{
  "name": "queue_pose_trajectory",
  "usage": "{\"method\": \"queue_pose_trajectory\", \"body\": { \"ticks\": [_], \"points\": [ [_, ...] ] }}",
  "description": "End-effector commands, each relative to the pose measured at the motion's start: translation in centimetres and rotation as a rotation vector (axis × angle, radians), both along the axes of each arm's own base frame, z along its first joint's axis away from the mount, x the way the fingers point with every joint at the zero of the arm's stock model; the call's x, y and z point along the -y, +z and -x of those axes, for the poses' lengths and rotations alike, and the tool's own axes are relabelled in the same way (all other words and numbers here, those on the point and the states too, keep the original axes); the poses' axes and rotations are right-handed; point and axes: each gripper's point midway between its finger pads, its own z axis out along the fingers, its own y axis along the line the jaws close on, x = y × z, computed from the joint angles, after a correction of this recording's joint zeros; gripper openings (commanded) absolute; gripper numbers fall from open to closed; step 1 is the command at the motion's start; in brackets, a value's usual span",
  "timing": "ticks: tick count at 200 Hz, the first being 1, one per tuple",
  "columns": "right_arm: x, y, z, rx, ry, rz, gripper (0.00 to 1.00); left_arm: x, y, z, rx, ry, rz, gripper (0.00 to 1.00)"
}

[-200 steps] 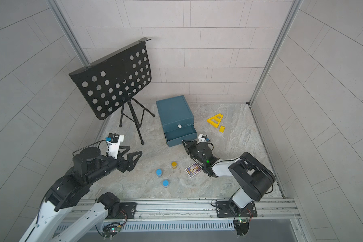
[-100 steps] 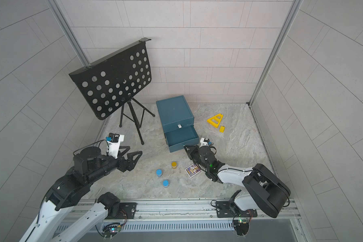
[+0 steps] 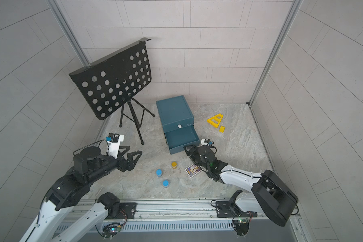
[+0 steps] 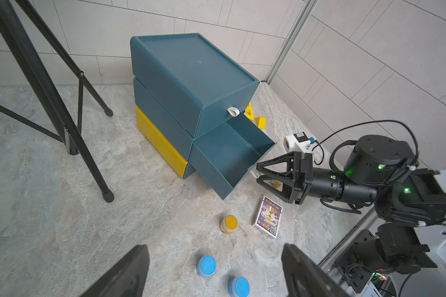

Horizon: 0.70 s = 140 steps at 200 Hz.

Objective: Put the paint cans in the drawer according to color
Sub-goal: Open the drawer in the storage box, then pick up the paint can at the center of the board.

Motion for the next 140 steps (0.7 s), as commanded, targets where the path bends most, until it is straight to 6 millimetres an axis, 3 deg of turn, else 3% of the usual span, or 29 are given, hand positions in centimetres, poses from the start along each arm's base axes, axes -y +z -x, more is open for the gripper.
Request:
{"method": "queue_pose_trajectory", "body": {
  "ticks": [1, 22, 38, 57, 84, 104, 140],
  "points": [
    [3.4, -1.6, 1.9, -0.006, 0.042, 0.304, 0.62, 0.2, 0.2, -0.2, 0.014, -0.002, 0.014, 0.88],
    [7.3, -1.6, 3.3, 0.022, 0.060, 0.531, 0.61, 0.1, 0.3, -0.2, 0.017, -0.001, 0.017, 0.88],
    [10.3, -0.1, 3.9, 0.050, 0.081, 0.715, 0.60, 0.2, 0.3, -0.3, 0.014, -0.004, 0.021, 0.88],
    [13.1, 2.2, 3.6, 0.047, 0.134, 0.897, 0.60, 0.2, 0.3, -0.3, 0.011, -0.006, 0.023, 0.88],
    [16.6, 2.4, 3.2, -0.100, 0.218, 1.092, 0.60, 0.2, 0.3, -0.3, 0.014, -0.005, 0.025, 0.88],
    [16.0, 1.7, 3.2, -0.143, 0.254, 1.066, 0.63, 0.1, 0.4, -0.3, 0.015, 0.001, 0.026, 0.88],
    [14.5, -1.4, 2.5, -0.201, 0.282, 1.006, 0.63, 0.2, 0.4, -0.4, 0.012, -0.003, 0.034, 0.88]
  ]
}}
